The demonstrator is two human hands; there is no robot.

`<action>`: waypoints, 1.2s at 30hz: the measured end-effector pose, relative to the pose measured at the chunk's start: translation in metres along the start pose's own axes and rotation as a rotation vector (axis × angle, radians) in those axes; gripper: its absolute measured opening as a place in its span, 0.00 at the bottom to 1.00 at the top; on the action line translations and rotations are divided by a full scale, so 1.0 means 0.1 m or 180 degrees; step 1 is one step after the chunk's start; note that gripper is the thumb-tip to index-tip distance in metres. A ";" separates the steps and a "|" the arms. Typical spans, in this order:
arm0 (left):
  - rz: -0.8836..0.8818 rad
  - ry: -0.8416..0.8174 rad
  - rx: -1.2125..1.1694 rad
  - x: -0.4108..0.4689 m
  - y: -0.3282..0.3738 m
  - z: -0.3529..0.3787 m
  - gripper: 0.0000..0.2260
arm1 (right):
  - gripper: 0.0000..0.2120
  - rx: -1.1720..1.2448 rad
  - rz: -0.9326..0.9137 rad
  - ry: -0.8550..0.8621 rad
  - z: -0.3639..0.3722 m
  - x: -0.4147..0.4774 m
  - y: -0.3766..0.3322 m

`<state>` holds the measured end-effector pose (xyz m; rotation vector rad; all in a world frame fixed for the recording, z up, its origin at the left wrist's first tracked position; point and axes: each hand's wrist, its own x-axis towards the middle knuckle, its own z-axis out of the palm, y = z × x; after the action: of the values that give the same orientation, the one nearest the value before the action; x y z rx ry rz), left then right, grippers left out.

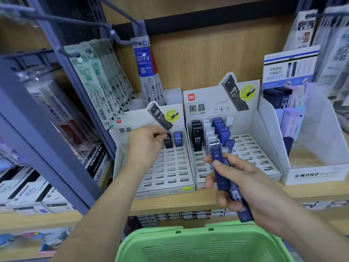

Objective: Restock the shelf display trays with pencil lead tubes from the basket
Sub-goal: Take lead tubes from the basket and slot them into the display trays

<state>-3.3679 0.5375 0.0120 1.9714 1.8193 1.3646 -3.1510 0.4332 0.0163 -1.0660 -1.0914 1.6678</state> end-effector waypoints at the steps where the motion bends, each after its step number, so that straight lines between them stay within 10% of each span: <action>1: 0.0289 0.0030 0.0285 -0.01 -0.02 0.00 0.06 | 0.10 -0.0007 -0.0010 -0.0009 0.01 0.00 0.00; 7: 0.0351 -0.0536 0.1264 -0.04 0.26 -0.15 0.10 | 0.17 0.0104 -0.0023 -0.0175 0.05 -0.05 -0.03; 13: -0.0422 -0.2364 -0.1760 -0.30 0.85 -0.45 0.09 | 0.11 0.0054 -0.0011 -0.0383 0.09 -0.09 -0.08; 26: -0.0480 -0.2840 -0.1733 -0.40 0.96 -0.53 0.17 | 0.16 0.0630 -0.0266 0.0286 0.10 -0.10 -0.11; 32: -0.0254 -0.2123 -0.1826 -0.32 0.90 -0.63 0.09 | 0.14 0.1616 0.0145 -0.0020 0.06 -0.12 -0.26; 36: -0.0028 -0.2220 -0.1645 -0.34 0.98 -0.71 0.09 | 0.19 0.0876 0.0142 -0.0447 0.00 -0.20 -0.28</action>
<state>-3.3393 0.4502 0.0977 1.8141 1.0347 0.8495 -3.1398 0.4216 0.0467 -0.8116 -0.8970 1.8884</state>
